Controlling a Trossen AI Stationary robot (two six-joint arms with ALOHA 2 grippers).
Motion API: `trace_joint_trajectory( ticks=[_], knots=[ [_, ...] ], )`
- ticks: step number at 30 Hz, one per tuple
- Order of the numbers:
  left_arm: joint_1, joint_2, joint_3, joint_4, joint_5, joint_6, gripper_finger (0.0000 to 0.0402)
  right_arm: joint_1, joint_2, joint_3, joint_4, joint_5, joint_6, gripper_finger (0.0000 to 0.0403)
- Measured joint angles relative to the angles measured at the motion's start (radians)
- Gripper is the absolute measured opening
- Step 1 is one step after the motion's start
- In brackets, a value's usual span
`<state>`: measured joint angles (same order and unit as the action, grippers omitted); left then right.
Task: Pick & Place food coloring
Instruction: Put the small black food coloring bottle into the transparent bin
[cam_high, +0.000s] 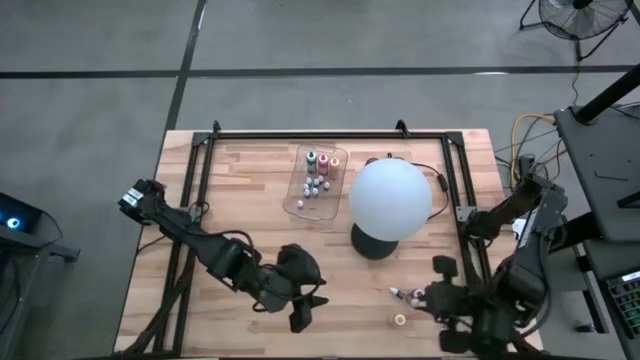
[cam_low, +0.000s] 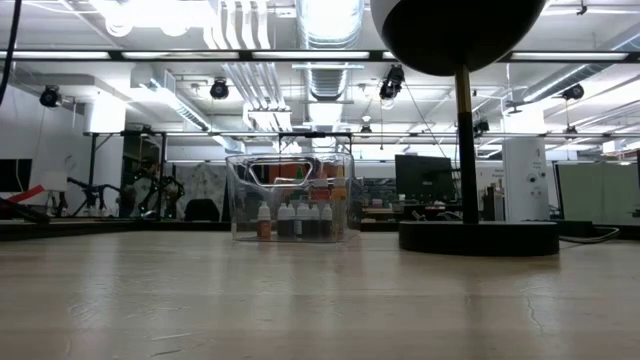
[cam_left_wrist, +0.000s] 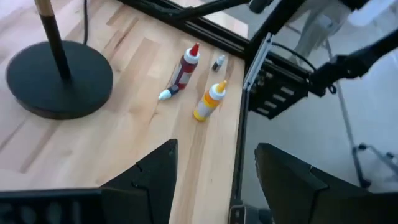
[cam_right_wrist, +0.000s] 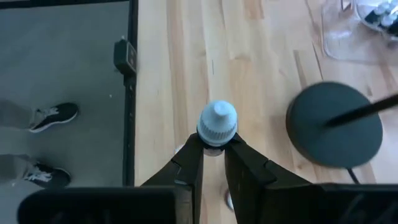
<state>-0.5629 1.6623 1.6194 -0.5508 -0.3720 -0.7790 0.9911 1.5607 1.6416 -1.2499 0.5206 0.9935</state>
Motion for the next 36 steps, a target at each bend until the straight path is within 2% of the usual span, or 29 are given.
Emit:
trace_joint_trajectory(
  ticks=[10,15,24,28,36],
  knots=[
    [-0.004,0.000,0.157,-0.204,0.110,0.187,0.0186,-0.168,0.216,0.281,0.048,-0.074,-0.141,0.0047],
    [-0.004,0.000,0.178,-0.277,0.137,0.259,0.0186,-0.235,0.331,0.447,0.068,-0.094,-0.186,0.0047],
    [-0.004,0.000,0.179,-0.281,0.187,0.344,0.0186,-0.332,0.526,0.701,0.078,-0.194,-0.254,0.0047],
    [-0.004,-0.001,0.179,-0.280,0.224,0.368,0.0186,-0.360,0.551,0.705,0.111,-0.236,-0.276,0.0047],
    [-0.004,-0.002,0.177,-0.258,0.259,0.408,0.0186,-0.395,0.557,0.705,0.117,-0.241,-0.293,0.0047]
  ],
)
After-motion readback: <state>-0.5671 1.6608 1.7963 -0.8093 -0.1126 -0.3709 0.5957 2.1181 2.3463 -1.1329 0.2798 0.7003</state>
